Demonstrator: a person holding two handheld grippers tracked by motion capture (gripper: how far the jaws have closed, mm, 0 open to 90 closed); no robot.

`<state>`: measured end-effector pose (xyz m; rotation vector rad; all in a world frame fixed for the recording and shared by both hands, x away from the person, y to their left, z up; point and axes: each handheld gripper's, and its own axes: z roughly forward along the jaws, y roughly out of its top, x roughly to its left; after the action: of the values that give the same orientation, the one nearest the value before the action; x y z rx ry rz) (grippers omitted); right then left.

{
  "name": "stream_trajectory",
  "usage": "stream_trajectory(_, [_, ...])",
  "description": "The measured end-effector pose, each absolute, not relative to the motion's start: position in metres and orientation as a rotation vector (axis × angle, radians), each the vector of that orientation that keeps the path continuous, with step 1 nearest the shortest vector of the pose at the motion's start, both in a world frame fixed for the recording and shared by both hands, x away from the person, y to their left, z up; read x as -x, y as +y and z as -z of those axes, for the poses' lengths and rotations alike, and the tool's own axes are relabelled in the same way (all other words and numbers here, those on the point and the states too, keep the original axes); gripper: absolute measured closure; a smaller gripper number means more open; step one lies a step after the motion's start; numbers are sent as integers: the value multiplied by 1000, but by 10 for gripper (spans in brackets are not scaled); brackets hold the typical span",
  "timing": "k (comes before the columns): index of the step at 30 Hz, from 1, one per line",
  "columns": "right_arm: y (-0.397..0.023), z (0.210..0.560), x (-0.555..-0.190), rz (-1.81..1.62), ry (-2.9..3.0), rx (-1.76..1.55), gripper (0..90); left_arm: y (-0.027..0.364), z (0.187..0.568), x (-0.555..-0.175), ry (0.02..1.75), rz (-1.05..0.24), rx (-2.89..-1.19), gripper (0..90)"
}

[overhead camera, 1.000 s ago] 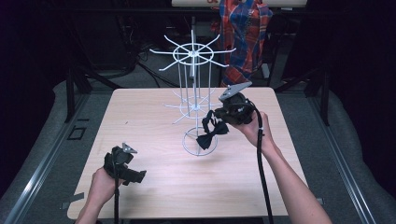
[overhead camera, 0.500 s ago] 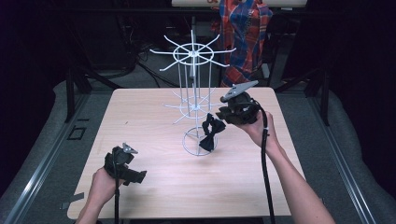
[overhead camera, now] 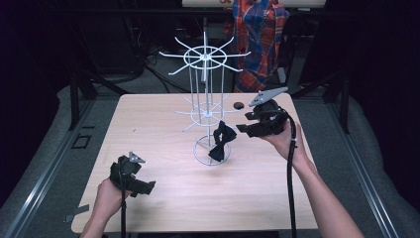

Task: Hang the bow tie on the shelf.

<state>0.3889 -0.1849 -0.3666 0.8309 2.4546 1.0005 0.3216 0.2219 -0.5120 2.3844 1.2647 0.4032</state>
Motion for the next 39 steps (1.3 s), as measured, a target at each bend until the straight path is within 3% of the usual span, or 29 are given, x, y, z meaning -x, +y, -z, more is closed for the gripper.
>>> stream_trajectory(5, [-190, 376, -384, -950, 2457, -857, 332, 221, 512, -321, 1262, -405, -2392, 18])
stream_trajectory(13, [-199, 394, -378, -909, 2470, -888, 236, 221, 512, -321, 1257, -412, -2398, 17])
stream_trajectory(22, [-210, 411, -371, -868, 2519, -892, 194, 220, 512, -321, 1255, -423, -2400, 15])
stream_trajectory(30, [-217, 425, -364, -854, 2535, -938, 98, 219, 513, -320, 1253, -425, -2401, 11])
stream_trajectory(39, [-222, 441, -356, -790, 2618, -955, 95, 218, 511, -319, 1244, -434, -2406, 10])
